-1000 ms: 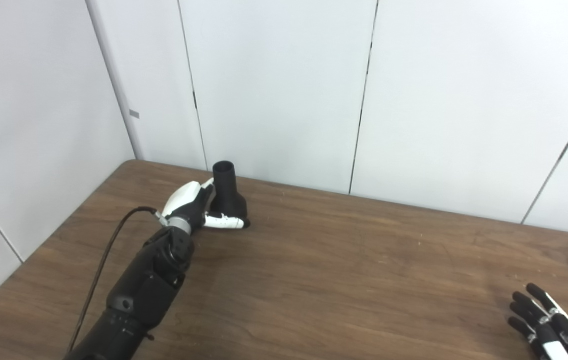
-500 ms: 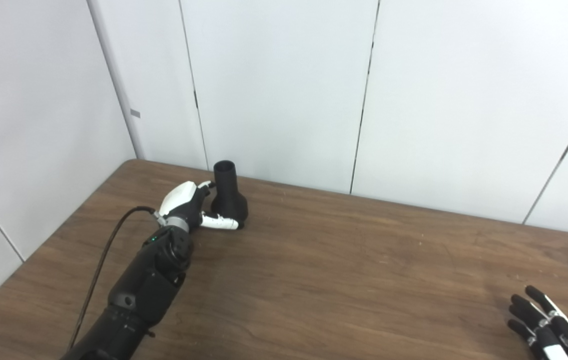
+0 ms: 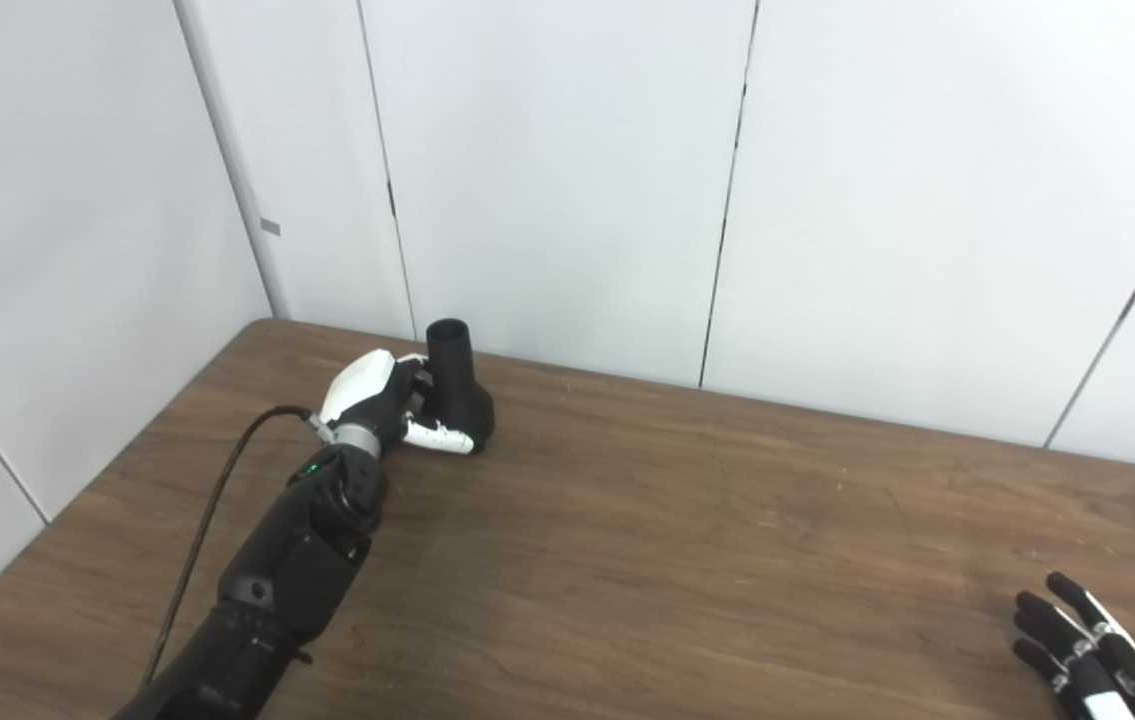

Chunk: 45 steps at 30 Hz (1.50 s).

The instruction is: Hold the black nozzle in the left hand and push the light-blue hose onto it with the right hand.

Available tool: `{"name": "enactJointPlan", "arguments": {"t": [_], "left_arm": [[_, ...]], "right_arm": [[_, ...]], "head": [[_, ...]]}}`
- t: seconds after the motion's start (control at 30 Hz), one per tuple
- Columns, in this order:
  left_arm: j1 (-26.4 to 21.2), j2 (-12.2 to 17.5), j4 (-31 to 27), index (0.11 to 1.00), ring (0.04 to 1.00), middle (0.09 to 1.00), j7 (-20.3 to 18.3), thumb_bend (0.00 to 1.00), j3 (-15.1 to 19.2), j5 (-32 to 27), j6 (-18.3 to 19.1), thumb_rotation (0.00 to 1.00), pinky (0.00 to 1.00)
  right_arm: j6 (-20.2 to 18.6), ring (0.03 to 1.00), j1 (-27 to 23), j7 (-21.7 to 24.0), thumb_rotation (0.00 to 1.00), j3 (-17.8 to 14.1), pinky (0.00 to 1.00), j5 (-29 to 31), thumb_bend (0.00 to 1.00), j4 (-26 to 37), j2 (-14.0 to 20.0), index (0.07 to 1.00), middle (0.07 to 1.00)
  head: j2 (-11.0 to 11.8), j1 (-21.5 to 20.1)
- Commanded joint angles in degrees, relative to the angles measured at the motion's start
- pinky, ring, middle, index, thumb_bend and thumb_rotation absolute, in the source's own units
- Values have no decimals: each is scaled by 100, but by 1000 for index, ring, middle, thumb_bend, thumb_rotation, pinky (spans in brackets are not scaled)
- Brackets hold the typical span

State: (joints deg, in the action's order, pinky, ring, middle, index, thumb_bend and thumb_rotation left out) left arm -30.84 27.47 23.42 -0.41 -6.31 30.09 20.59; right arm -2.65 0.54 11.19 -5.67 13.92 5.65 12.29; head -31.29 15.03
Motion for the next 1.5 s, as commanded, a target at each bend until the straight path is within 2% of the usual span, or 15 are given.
{"name": "enactJointPlan", "arguments": {"t": [0.0, 0.07, 0.2, 0.27, 0.47, 0.6, 0.67, 0.7, 0.77, 0.8, 0.9, 1.0, 1.23, 1.37, 1.47], "left_arm": [[-261, 71, -42, 771, 825, 760, -16, 931, 5, -84, -208, 269, 835], [-271, 60, -22, 776, 823, 769, -31, 938, 12, -157, -257, 267, 811], [-269, 18, -67, 784, 842, 809, -85, 945, 3, -231, -236, 268, 838], [-266, 14, -80, 785, 857, 823, -97, 941, -19, -224, -224, 263, 882], [-299, 21, -47, 775, 831, 789, -194, 914, -61, -233, -175, 228, 863], [-310, -5, -102, 662, 795, 685, -275, 825, -47, -235, -79, 88, 859], [-317, -11, -102, 616, 748, 632, -264, 806, -33, -225, -51, 33, 849], [-318, -14, -105, 530, 669, 563, -251, 639, -25, -220, -39, 13, 841], [-299, -33, -123, 478, 621, 532, -106, 552, -10, -152, -42, 3, 857], [-289, -39, -132, 468, 641, 521, -44, 534, -12, -116, -51, 1, 920], [-251, -3, -111, 476, 673, 500, 219, 524, -107, 102, -200, 0, 975], [-207, 83, -75, 505, 673, 474, 455, 522, -255, 337, -383, 0, 978], [-145, 136, -70, 506, 659, 474, 541, 522, -299, 362, -536, 0, 1000], [34, 160, -349, 504, 664, 473, 593, 522, -314, 405, -623, 0, 1000], [305, 151, -844, 499, 664, 476, 594, 523, -317, 529, -599, 0, 1000]], "right_arm": [[113, 892, -58, 66, 632, -13, 872, 49, 614, 107, 40, 915, 850], [100, 891, -56, 53, 631, -21, 874, 54, 612, 120, 31, 915, 851], [27, 892, -36, 3, 632, -23, 876, 44, 613, 213, 3, 915, 851], [2, 892, -25, -12, 639, -20, 876, 36, 619, 260, -1, 915, 849], [26, 892, -21, 11, 642, -39, 877, 64, 621, 240, 12, 919, 849], [49, 893, -11, 18, 633, -47, 877, 79, 612, 224, 9, 924, 849], [69, 893, -6, 18, 632, -44, 877, 68, 612, 207, 6, 925, 849], [80, 892, -3, 18, 631, -43, 880, 63, 612, 197, 5, 926, 847], [102, 890, 10, 24, 634, -55, 883, 73, 615, 183, 13, 926, 843], [102, 886, 14, 26, 638, -61, 885, 80, 619, 185, 17, 926, 838], [83, 884, 20, 35, 641, -93, 886, 134, 623, 199, 26, 926, 831], [89, 879, 7, 52, 650, -132, 879, 209, 635, 163, 29, 926, 823], [85, 877, 10, 35, 658, -120, 876, 214, 643, 172, -7, 927, 814], [37, 880, 9, 17, 660, -122, 876, 224, 643, 218, -17, 927, 811], [-20, 880, 23, -12, 663, -104, 877, 204, 645, 301, -36, 927, 811]], "head": [[-12, 1], [-12, 1], [-23, -17], [-33, -20], [-54, 16], [-57, 19], [-58, 10], [-58, 10], [-58, 10], [-58, 10], [-83, 11], [-87, 15], [-93, 5], [-127, -90], [-157, -155]]}}
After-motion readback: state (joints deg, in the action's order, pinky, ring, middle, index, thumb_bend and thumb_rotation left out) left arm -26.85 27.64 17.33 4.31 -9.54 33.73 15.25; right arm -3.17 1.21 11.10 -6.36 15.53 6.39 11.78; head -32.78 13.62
